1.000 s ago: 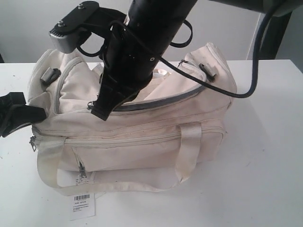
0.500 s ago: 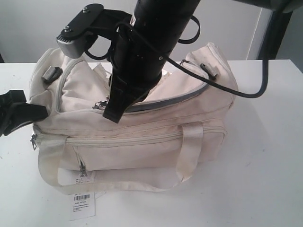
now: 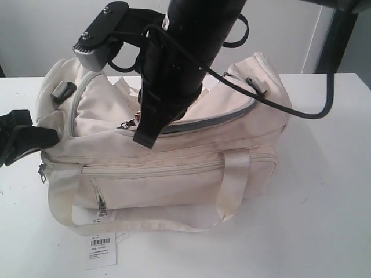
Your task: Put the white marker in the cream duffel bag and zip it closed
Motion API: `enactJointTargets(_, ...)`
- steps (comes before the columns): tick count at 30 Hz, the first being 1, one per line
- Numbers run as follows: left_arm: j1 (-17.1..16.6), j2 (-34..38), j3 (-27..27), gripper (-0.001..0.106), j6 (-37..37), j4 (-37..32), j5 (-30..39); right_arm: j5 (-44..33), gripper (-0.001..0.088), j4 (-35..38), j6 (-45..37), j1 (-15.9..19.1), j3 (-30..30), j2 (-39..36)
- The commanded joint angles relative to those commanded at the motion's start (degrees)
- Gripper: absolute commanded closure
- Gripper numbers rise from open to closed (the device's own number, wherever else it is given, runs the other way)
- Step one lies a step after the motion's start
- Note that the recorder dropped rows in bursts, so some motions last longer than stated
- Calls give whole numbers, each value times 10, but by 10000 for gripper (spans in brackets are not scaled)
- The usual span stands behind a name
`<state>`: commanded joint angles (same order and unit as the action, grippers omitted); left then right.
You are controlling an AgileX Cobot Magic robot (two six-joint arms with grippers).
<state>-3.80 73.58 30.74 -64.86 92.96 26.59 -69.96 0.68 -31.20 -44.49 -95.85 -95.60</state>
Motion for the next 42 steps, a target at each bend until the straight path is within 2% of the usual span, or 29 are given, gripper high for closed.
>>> enactJointTargets(10, 0, 0, 0, 1053, 0, 0, -2, 0, 868, -27, 4, 0, 0, 6)
enactJointTargets(16, 0, 0, 0, 1053, 0, 0, -2, 0, 868, -67, 4, 0, 2, 6)
enactJointTargets(21, 0, 0, 0, 1053, -1, 0, -2, 0, 868, -122, 2, 0, 29, 6)
enactJointTargets(35, 0, 0, 0, 1053, -5, 0, -2, 0, 868, -151, 4, 0, 33, 23)
enactJointTargets(42, -1, 0, 0, 1053, -5, 0, -2, 0, 868, -136, 4, 39, 33, 26)
